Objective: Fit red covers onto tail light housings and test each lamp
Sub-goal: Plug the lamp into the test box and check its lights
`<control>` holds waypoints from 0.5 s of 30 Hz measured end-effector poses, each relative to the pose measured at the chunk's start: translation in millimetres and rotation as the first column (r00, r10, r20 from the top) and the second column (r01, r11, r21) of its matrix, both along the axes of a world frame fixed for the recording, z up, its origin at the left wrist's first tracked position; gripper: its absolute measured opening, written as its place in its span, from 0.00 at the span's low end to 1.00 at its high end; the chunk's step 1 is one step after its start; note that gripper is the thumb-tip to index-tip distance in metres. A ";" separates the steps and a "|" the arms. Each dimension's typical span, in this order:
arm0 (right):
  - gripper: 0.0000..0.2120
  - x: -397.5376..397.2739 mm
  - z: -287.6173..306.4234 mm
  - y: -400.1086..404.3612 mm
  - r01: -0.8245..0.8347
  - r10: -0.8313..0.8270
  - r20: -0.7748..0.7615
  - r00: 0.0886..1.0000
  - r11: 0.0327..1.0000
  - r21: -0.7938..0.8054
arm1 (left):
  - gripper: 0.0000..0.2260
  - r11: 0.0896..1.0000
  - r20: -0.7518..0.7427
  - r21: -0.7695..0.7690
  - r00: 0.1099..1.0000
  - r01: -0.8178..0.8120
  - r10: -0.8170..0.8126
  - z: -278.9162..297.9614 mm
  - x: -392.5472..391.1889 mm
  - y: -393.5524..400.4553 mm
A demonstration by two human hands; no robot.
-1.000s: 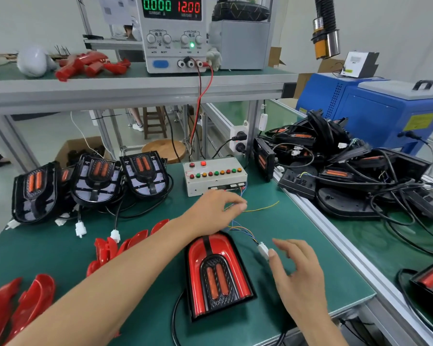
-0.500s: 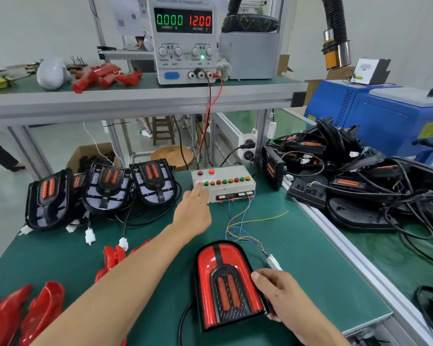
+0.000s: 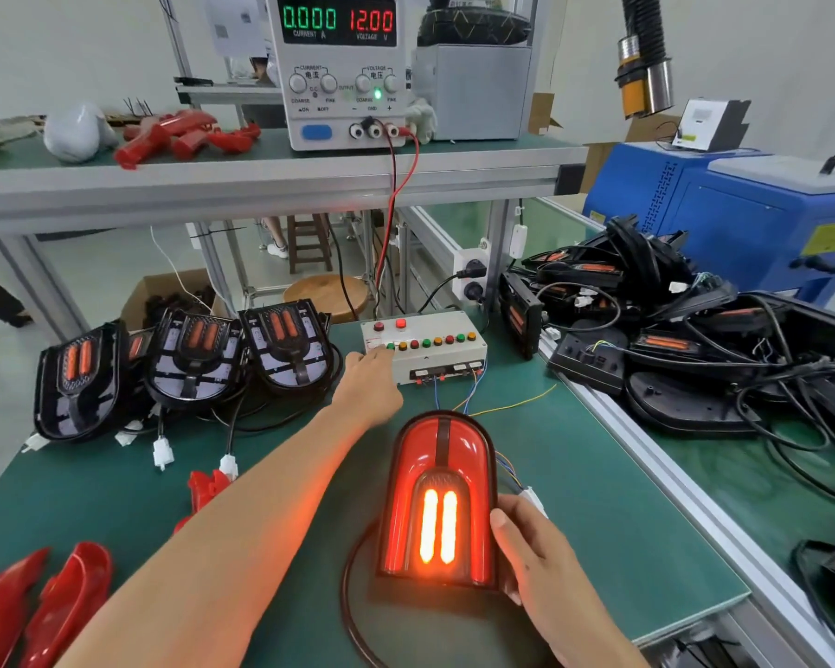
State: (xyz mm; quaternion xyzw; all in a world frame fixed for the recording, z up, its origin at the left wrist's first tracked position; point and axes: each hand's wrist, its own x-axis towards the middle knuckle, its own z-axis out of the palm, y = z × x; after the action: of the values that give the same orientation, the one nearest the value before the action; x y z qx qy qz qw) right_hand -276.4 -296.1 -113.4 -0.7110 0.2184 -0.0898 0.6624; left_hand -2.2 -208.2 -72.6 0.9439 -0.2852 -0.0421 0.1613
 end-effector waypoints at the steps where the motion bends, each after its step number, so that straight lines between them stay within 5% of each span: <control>1: 0.11 0.1 -0.1 0.4 0.002 -0.002 -0.006 1.000 1.000 0.003 | 0.25 1.000 -0.016 -0.018 1.000 0.001 -0.001 0.7 0.9 1.1; 15: 0.11 -0.2 7.9 5.7 0.065 -0.065 -0.003 0.998 0.993 0.102 | 0.29 0.999 -0.053 -0.023 0.998 0.034 -0.035 2.1 6.2 6.6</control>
State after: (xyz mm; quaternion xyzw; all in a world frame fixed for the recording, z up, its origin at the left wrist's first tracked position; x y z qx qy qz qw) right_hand -276.6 -290.4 -105.5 -0.6686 0.2457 -0.0999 0.6947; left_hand 4.0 -201.6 -70.6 0.9355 -0.2975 -0.0670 0.1786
